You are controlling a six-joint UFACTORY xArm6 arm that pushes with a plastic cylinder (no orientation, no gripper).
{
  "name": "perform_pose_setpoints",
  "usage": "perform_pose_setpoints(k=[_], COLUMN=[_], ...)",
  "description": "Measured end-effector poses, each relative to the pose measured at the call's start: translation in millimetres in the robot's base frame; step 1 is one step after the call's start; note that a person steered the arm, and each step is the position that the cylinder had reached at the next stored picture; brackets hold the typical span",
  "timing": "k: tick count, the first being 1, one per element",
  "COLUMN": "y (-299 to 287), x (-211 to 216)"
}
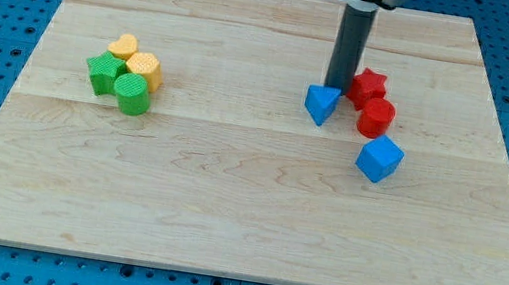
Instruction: Place the blue cube at the left side of the blue triangle
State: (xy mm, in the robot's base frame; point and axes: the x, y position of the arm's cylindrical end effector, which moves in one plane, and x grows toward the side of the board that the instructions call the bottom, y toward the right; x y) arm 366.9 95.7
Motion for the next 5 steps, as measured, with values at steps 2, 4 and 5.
perform_pose_setpoints(k=[2, 4, 5], y=[15, -20, -37], x=[0, 0, 0])
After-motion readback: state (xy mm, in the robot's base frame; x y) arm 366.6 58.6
